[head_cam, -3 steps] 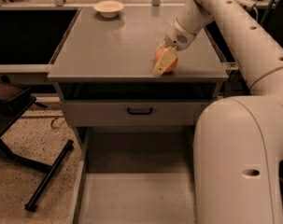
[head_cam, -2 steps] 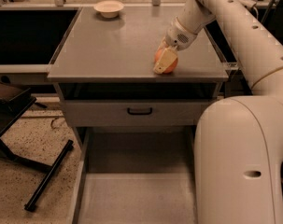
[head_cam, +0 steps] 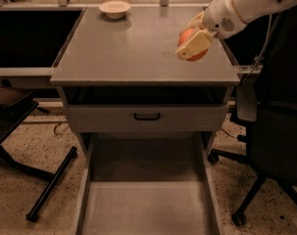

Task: Place orange into middle drawer

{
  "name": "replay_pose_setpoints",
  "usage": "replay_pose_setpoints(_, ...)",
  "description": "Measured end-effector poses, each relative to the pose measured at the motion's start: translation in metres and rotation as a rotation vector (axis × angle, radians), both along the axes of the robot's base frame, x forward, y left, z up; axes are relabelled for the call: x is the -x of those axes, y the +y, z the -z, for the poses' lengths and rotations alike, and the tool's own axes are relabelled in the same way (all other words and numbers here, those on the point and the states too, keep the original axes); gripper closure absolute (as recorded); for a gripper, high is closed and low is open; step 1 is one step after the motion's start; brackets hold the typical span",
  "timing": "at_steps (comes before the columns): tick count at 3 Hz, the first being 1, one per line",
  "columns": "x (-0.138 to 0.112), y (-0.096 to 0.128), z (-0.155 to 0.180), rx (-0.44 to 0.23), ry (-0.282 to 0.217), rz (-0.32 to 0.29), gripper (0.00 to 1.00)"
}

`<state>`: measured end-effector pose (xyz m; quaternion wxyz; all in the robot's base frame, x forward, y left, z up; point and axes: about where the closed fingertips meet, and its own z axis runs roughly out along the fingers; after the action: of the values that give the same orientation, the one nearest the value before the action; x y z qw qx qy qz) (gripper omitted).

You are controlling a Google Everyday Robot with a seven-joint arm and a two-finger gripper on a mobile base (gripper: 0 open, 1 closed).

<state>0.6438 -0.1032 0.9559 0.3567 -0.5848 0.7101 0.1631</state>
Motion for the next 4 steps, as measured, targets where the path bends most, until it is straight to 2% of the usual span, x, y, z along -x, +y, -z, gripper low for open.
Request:
replay_pose_setpoints(1,0.051,0.013,-0.029,-0.15,-0.059,0.017,1.0)
replay_pose_setpoints(2,0.101,-0.007,0.025,-0.221,0.058,0.038,1.0)
replay_pose_setpoints(3,0.145,-0.032,0.105,-0.23,0.232,0.064,1.0)
replay_pose_setpoints(4,0.158,-0.047,0.158,-0.194,0.344,0.052,1.0)
